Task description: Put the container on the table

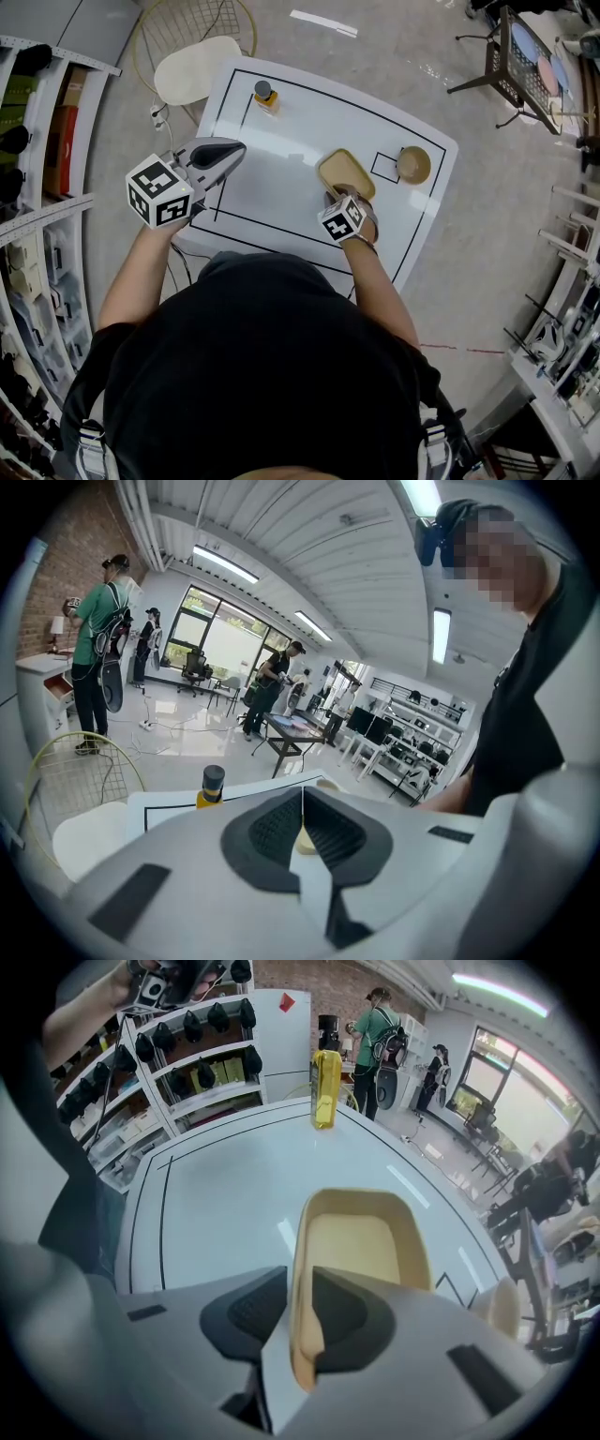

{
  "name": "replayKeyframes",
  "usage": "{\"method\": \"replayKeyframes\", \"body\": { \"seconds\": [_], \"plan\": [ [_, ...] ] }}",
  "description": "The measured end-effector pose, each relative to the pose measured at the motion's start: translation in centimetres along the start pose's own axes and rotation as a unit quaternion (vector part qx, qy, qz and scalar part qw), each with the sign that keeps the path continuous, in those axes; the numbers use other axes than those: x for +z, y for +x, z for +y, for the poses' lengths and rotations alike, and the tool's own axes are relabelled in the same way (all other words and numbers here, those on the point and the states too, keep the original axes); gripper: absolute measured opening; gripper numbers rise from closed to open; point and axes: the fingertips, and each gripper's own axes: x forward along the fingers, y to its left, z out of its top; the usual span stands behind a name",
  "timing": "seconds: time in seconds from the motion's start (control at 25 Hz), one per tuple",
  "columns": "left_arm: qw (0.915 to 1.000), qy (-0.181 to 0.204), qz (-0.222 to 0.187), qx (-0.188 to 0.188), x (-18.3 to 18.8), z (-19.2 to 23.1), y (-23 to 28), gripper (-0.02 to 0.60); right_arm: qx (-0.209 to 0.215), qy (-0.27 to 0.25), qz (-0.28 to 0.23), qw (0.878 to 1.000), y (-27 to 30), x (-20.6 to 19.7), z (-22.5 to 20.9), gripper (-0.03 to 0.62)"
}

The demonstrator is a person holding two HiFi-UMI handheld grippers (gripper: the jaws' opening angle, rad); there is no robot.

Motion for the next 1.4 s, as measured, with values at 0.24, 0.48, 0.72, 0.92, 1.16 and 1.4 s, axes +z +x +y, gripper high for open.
{"method": "replayKeyframes", "body": {
  "seconds": [0.24,0.48,0.72,0.92,1.16,1.4],
  "plan": [
    [1.0000,0.006,-0.004,0.000,0.3,-0.9,-0.6,0.008,-0.005,0.006,-0.019,1.000,-1.6,0.8,0.0,0.092],
    [0.9999,0.013,-0.010,-0.001,0.7,-1.8,-1.1,0.008,-0.011,0.011,-0.043,0.999,-3.5,2.0,0.1,0.092],
    [0.9996,0.019,-0.018,-0.004,1.0,-3.2,-1.5,0.008,-0.020,0.015,-0.054,0.998,-5.3,1.8,0.0,0.092],
    [0.9994,0.025,-0.023,-0.004,1.2,-4.3,-2.1,0.008,-0.030,0.019,-0.056,0.998,-6.5,1.3,-0.4,0.091],
    [0.9989,0.035,-0.029,-0.005,1.6,-6.0,-2.5,0.008,-0.045,0.028,-0.068,0.996,-8.7,1.1,-1.5,0.091],
    [0.9986,0.043,-0.030,-0.003,1.5,-7.5,-3.3,0.008,-0.070,0.047,-0.082,0.993,-11.2,0.6,-3.7,0.091]
  ]
}}
